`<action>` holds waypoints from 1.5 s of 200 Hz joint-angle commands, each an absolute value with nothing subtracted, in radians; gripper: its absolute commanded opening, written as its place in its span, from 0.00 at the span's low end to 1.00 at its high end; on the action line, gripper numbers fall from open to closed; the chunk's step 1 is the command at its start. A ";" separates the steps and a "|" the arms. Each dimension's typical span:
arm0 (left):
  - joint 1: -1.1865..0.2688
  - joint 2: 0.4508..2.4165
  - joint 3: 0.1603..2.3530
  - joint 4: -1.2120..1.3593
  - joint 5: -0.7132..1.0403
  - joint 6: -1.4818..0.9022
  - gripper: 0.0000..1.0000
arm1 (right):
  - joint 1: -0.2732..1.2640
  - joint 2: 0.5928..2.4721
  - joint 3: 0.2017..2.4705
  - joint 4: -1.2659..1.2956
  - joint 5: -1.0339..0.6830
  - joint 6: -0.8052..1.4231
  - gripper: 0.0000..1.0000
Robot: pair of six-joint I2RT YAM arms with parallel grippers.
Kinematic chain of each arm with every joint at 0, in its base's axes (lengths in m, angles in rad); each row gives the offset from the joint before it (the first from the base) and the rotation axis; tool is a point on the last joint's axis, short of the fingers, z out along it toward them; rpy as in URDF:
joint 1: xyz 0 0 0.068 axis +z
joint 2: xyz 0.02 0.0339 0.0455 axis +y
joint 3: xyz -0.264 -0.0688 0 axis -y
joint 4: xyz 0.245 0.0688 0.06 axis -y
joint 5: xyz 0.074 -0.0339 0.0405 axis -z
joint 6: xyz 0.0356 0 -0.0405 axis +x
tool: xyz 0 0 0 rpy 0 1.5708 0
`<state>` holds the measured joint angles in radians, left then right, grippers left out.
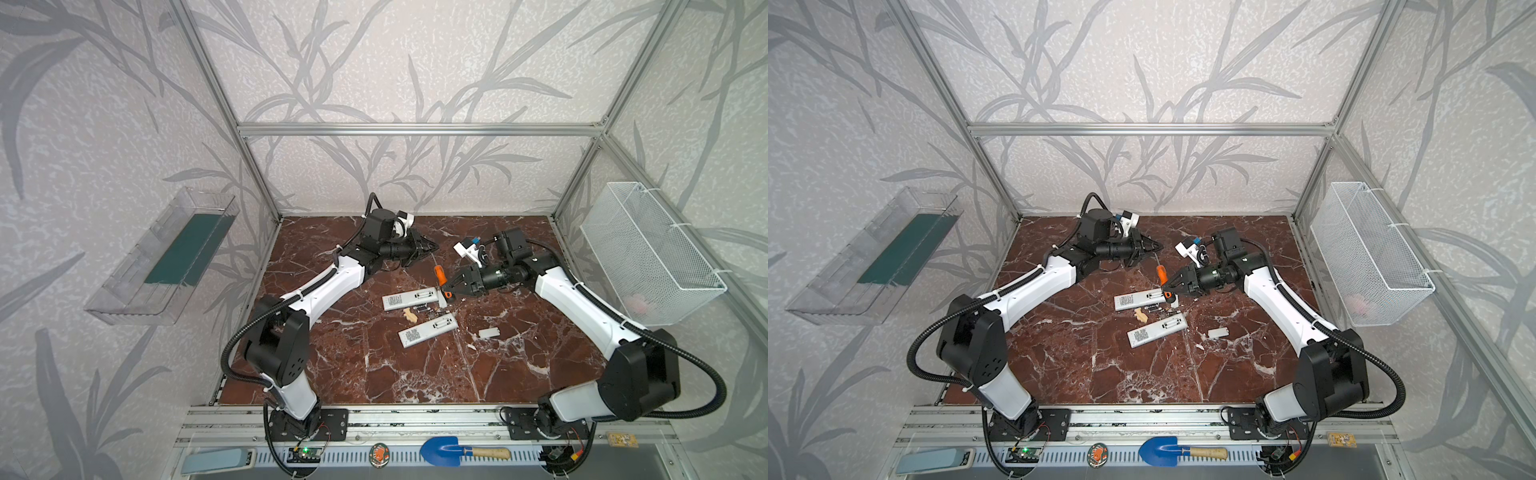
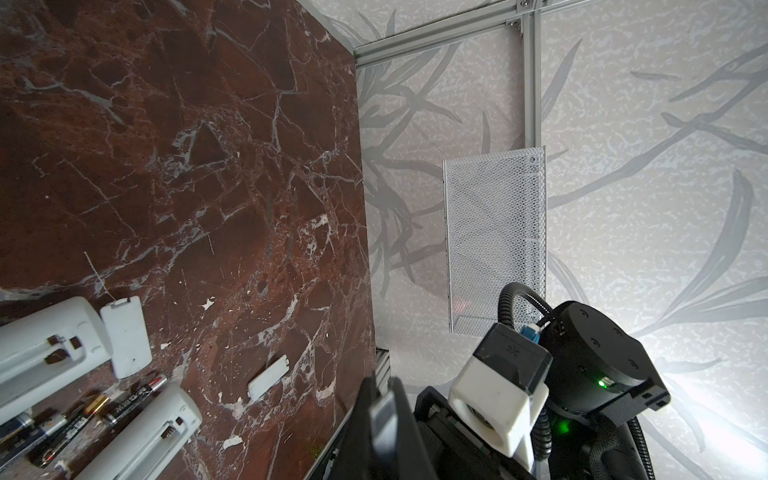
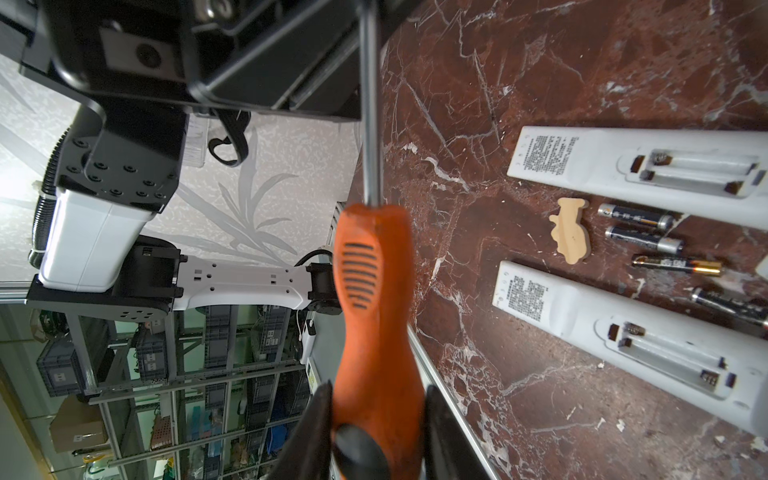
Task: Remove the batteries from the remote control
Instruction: 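Lower the orange screwdriver beside the remotes and open the right gripper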
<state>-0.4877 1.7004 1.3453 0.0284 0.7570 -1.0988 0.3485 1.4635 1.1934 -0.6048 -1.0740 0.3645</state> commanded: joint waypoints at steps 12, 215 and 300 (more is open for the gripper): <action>-0.486 1.663 1.340 0.041 0.739 -1.093 0.03 | 0.359 1.475 1.199 -0.640 -1.068 0.351 0.09; -0.311 1.419 1.187 -0.489 0.460 -0.892 0.99 | 0.222 1.758 1.259 -0.795 -0.292 0.205 0.05; -0.272 1.328 1.129 -0.530 0.334 -0.778 0.99 | 0.216 1.901 1.296 -0.797 -0.209 0.184 0.07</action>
